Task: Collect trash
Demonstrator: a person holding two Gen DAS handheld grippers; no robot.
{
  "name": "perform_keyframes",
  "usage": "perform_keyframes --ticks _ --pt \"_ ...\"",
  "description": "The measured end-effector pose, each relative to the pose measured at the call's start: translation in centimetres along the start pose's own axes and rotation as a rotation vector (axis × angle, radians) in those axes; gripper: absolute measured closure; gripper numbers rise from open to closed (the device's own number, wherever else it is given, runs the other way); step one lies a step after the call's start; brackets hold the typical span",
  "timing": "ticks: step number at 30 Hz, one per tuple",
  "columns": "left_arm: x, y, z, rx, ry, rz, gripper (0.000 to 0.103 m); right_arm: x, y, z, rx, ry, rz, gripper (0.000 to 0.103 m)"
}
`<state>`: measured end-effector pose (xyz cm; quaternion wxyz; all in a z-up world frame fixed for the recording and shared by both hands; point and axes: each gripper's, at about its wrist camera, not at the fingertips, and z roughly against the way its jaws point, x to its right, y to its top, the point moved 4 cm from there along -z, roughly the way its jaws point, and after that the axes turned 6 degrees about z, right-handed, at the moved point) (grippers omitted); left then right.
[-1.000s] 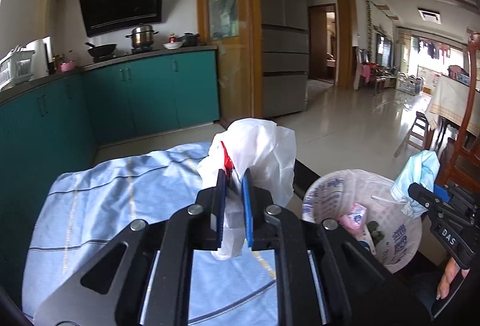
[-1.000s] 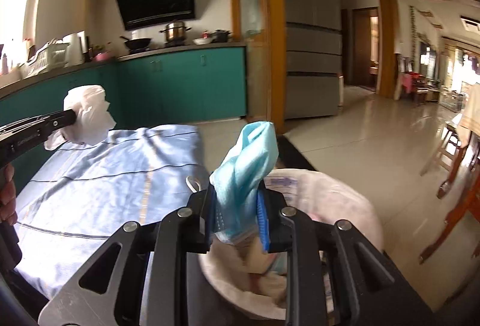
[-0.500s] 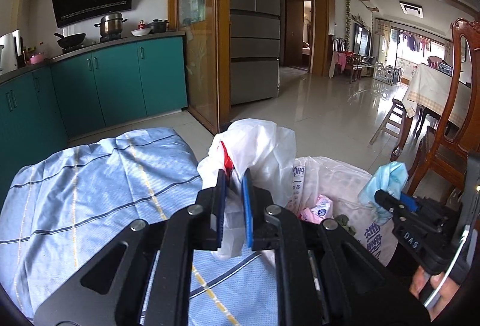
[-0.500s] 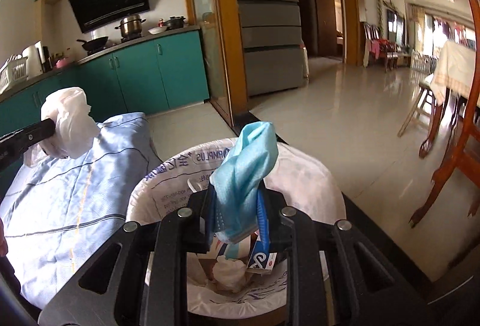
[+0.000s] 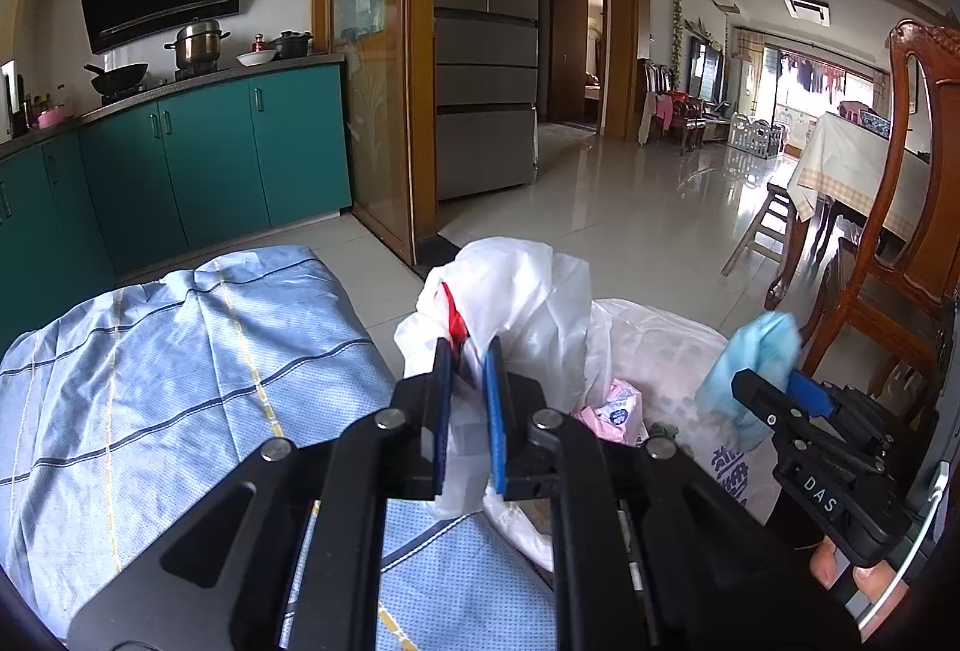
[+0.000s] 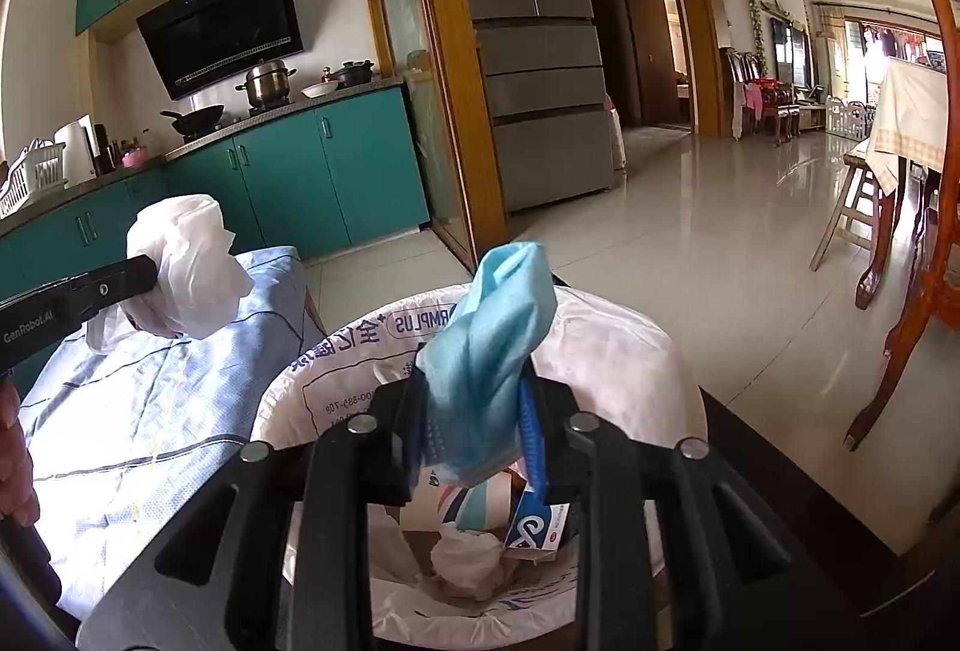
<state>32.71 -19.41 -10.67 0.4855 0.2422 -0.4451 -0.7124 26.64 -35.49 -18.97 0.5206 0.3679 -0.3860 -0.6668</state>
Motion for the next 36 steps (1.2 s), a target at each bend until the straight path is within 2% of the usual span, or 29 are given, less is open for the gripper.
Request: perform_keyframes --ticks 2,4,12,17,18,19,21,25,29,33,36 --pt "0.0 0.0 -0.2 -0.002 -0.004 -0.006 0.091 0.3 0.0 0.1 0.002 -0.007 -0.012 0.064" --pt "0.2 -0.1 -0.3 -0.004 -0.008 -0.012 0.091 0.7 -0.1 0.5 0.013 -0.019 -0.032 0.039" --pt "2.0 -1.4 -2.1 -0.064 -0.065 -0.025 0.09 0.9 -0.1 1.4 0.05 -0.044 -0.05 0.03" --pt "3.4 -2.8 -4.5 -0.13 -0.123 -0.012 0.083 2.4 -0.2 1.8 0.071 -0.07 -0.105 0.03" --pt "3.7 -3.0 -5.0 -0.135 -0.129 -0.012 0.076 2.8 -0.2 2.0 0.075 -0.073 -0.119 0.03" --pt "3.8 -3.2 -5.3 -0.136 -0.124 -0.016 0.058 3.2 -0.2 2.1 0.079 -0.075 -0.135 0.03" --pt "4.0 -3.2 -5.4 -0.107 -0.1 -0.019 0.04 3.7 -0.2 2.2 0.083 -0.074 -0.154 0.028" --pt "3.3 -2.5 -4.4 -0.068 -0.062 -0.014 0.025 4.0 -0.2 2.6 0.098 -0.073 -0.152 0.023" --pt "1.4 -1.7 -1.1 -0.005 0.026 -0.025 0.018 3.8 -0.1 3.5 0.12 -0.07 -0.133 0.02" --pt "-0.6 -2.0 5.0 0.092 0.118 -0.047 0.01 1.5 -0.6 6.2 0.125 -0.042 -0.05 0.014" --pt "-2.0 -3.0 10.2 0.148 0.259 -0.045 0.004 -0.6 -0.8 9.1 0.139 0.002 0.002 0.007"
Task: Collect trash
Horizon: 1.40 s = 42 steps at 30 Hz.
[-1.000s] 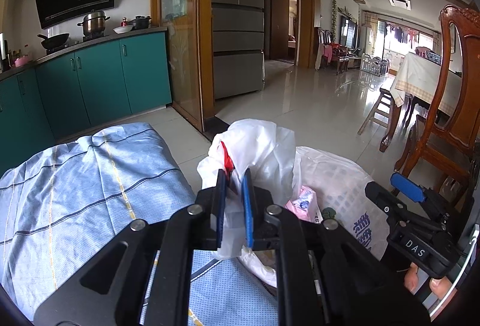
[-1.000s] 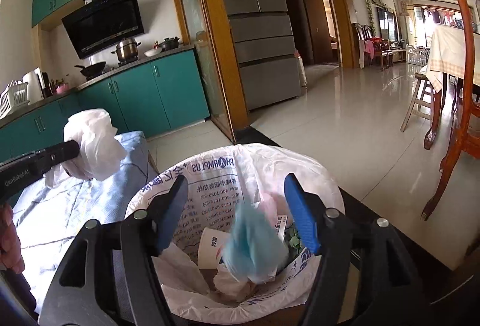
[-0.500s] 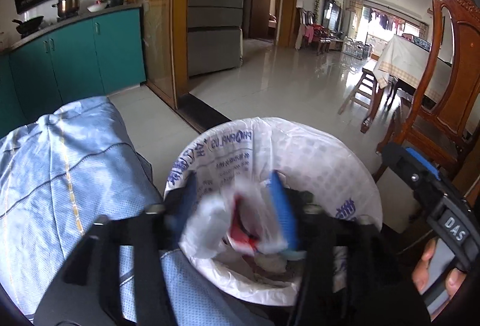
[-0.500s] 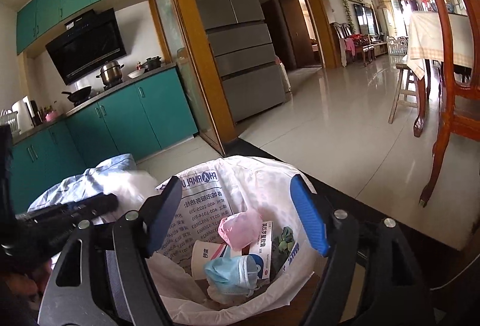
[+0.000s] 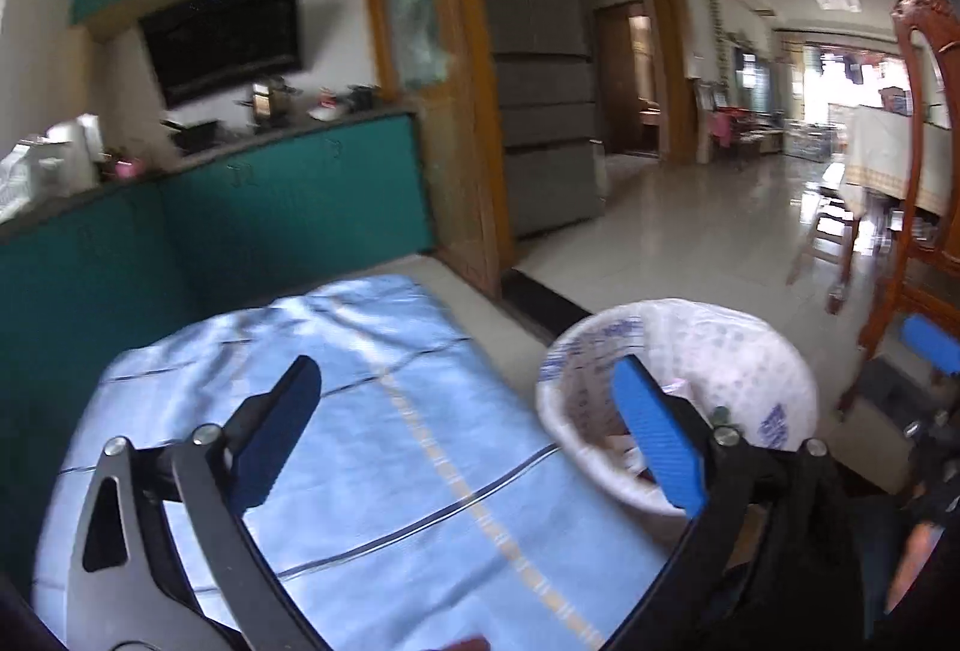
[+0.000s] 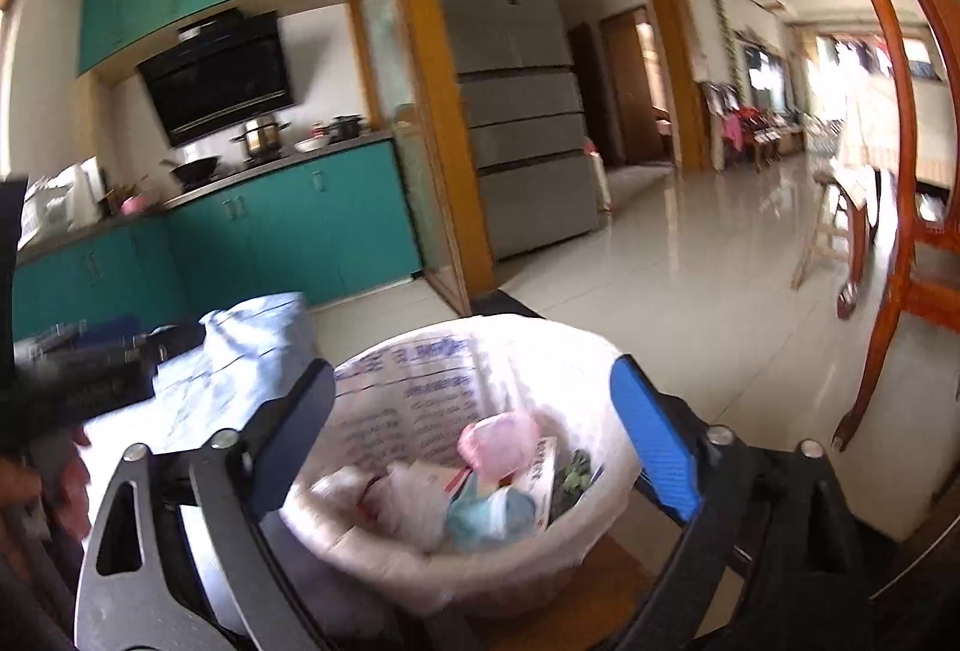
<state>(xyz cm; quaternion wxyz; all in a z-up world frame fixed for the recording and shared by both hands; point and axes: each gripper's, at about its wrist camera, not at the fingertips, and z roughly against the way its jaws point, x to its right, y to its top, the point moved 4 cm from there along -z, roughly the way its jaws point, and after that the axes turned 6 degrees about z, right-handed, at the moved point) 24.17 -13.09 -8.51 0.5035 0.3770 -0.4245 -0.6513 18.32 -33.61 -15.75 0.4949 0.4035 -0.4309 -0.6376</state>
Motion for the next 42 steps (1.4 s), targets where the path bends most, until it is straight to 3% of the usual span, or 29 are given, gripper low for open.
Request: perform_keyframes --ticks 2,7,12,18,42 --pt "-1.5 -0.4 2.9 0.008 0.074 0.03 0.003 -1.4 0.9 2.3 0.019 0.046 0.037 0.003" --pt "-3.5 -1.0 9.1 -0.029 0.151 0.088 0.003 -4.4 3.5 7.7 0.06 0.123 0.091 0.003" --pt "-4.5 0.0 13.0 -0.057 0.167 0.131 0.003 -6.1 5.4 11.8 0.064 0.115 0.137 0.003" --pt "-4.4 1.7 17.4 -0.007 0.185 0.159 0.003 -6.7 6.6 15.1 0.08 0.112 0.169 0.003" --pt "-4.1 2.2 19.6 0.019 0.208 0.152 0.003 -6.6 7.1 17.2 0.107 0.125 0.16 0.003"
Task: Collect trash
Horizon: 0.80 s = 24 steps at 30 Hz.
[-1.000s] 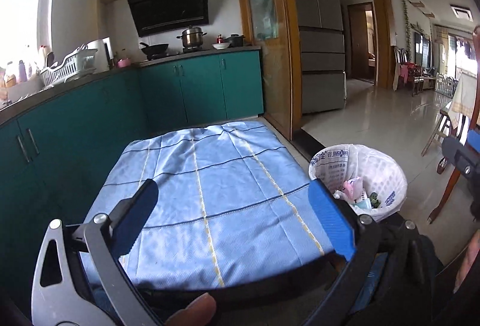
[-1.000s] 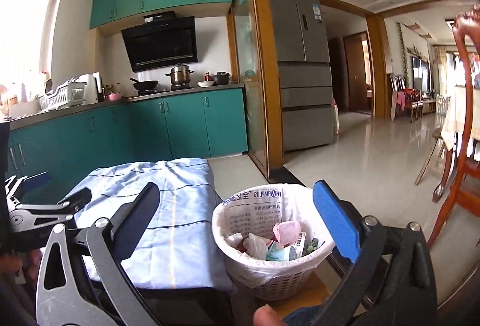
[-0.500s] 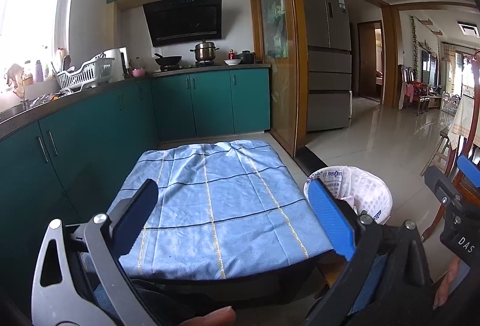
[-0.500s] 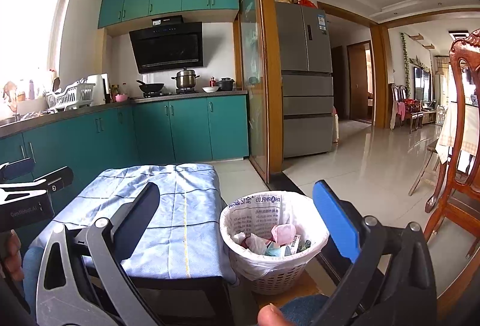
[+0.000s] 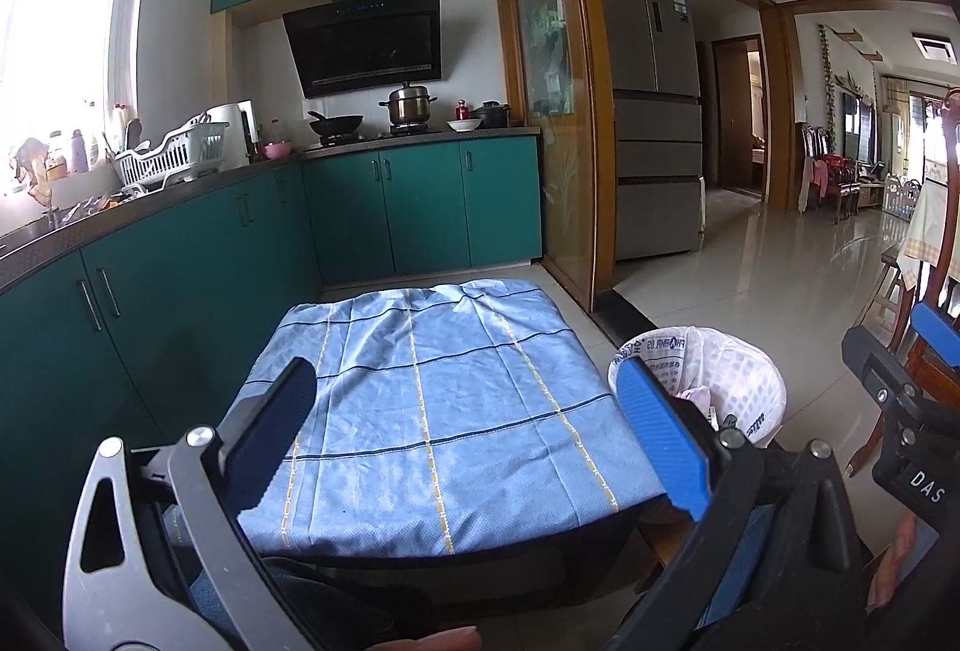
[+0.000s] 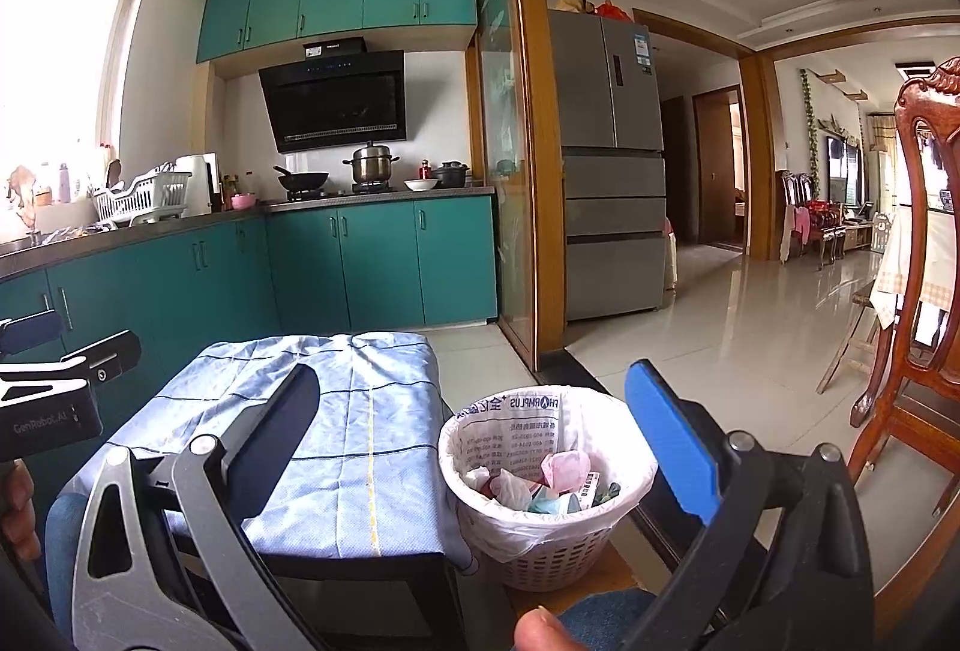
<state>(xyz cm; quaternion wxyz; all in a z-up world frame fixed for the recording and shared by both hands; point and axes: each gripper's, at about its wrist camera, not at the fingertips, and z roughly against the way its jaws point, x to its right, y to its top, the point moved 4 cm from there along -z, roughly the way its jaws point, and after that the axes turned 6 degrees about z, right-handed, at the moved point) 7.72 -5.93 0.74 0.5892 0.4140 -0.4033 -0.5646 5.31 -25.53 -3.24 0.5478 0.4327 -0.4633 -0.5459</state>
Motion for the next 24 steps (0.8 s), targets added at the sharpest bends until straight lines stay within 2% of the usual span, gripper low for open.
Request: perform_keyframes --ticks 24 --pt "-0.06 -0.22 0.01 0.0 0.002 0.003 0.003 -0.67 -0.29 -0.73 -0.012 0.01 0.009 0.003"
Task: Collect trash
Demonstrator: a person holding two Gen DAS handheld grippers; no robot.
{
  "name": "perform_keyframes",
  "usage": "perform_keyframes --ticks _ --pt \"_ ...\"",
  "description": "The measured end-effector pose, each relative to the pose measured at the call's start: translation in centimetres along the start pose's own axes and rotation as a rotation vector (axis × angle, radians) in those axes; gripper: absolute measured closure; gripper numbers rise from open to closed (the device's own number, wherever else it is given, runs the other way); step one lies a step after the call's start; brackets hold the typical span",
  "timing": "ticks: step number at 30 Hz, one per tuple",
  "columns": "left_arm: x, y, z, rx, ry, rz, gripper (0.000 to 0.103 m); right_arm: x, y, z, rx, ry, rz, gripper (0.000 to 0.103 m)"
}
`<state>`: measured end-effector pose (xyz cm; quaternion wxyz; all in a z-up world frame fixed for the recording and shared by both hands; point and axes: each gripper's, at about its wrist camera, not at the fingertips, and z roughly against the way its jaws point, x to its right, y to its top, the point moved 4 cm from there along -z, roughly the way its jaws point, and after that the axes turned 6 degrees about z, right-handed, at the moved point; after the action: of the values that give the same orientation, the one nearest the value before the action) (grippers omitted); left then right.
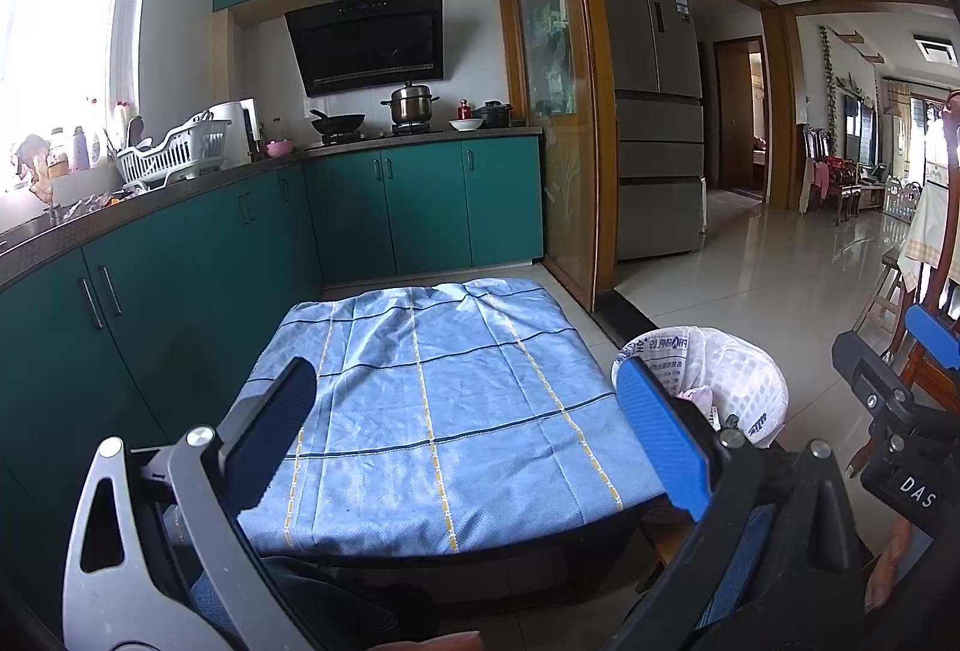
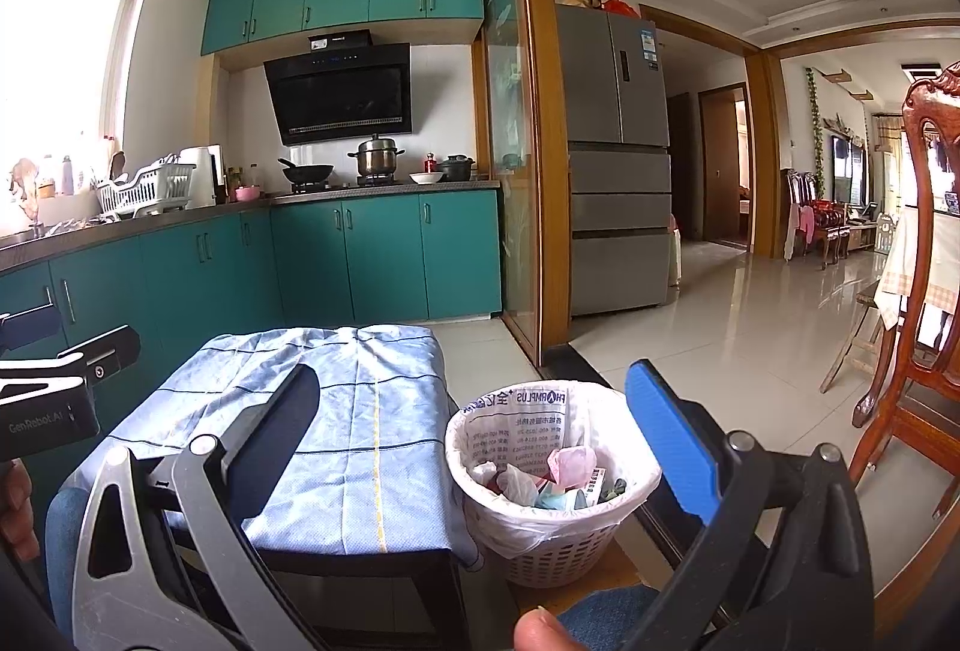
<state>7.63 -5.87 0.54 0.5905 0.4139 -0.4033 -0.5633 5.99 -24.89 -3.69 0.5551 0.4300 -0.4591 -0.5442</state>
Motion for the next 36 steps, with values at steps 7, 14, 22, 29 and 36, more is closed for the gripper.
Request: perform_keyframes --ticks 7,14,22,29,36 --pt "-0.2 0.0 0.0 0.001 -0.011 0.009 0.003 0.0 -0.1 -0.1 -0.002 0.002 0.003 0.003" --pt "-1.0 -0.2 -0.2 -0.009 0.002 0.029 0.003 -0.2 -0.3 -0.4 -0.006 0.006 0.006 0.003" --pt "-0.9 -0.2 -0.4 -0.013 -0.025 0.028 0.003 -0.6 -0.3 -0.7 -0.012 0.011 0.017 0.003" --pt "-0.9 -0.3 -0.6 -0.018 -0.028 0.026 0.003 -0.7 -0.4 -1.1 -0.02 0.012 0.022 0.003" --pt "-0.8 -0.3 -1.0 -0.026 -0.028 0.02 0.003 -0.9 -0.5 -1.6 -0.029 0.016 0.026 0.003"
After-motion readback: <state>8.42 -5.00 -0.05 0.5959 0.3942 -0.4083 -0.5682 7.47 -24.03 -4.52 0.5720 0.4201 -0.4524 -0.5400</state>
